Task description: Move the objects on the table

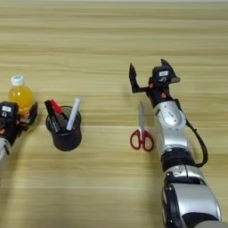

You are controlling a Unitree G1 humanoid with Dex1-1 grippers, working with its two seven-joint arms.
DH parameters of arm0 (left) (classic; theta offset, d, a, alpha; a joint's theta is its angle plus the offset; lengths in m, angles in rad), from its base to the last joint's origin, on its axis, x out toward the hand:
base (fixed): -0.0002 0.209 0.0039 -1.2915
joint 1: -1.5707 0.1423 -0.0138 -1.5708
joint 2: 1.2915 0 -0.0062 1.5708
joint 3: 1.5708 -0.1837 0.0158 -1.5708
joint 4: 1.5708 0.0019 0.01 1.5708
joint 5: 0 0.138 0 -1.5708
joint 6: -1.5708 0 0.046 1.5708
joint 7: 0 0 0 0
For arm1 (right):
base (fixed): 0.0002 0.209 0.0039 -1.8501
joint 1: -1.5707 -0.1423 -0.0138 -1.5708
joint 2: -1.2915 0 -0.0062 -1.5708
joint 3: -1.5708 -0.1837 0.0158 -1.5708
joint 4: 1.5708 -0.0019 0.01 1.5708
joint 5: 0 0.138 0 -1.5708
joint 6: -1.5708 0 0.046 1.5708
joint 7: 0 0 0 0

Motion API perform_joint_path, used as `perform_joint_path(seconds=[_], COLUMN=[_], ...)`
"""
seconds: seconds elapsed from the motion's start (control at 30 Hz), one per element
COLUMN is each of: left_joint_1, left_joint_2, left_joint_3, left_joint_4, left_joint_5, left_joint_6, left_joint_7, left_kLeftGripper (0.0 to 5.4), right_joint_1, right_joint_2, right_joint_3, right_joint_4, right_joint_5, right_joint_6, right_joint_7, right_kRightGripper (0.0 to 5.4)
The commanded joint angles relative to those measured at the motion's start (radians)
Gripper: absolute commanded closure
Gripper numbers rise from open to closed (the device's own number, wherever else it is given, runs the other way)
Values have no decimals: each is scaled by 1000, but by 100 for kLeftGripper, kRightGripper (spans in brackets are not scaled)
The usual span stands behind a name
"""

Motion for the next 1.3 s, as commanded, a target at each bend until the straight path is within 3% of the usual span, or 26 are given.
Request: perform_joint_path(seconds=[0.03,0.63,0.77,1.3], left_joint_1=[13,14,14,17], left_joint_2=[-2,-12,-11,-12], left_joint_3=[-9,-17,-14,-12], left_joint_4=[11,36,33,19], left_joint_5=[17,-11,-14,-11], left_joint_6=[-34,-3,0,5], left_joint_7=[8,-8,-8,-6], left_kLeftGripper=[200,200,138,3], right_joint_1=[-25,-29,-28,-26], right_joint_2=[1,0,0,-2], right_joint_3=[-1,-3,-2,-3], right_joint_4=[16,28,27,24], right_joint_5=[-9,-8,-9,-8], right_joint_6=[9,0,-1,-1], right_joint_7=[-8,-7,-7,-5], right_kRightGripper=[0,0,0,0])
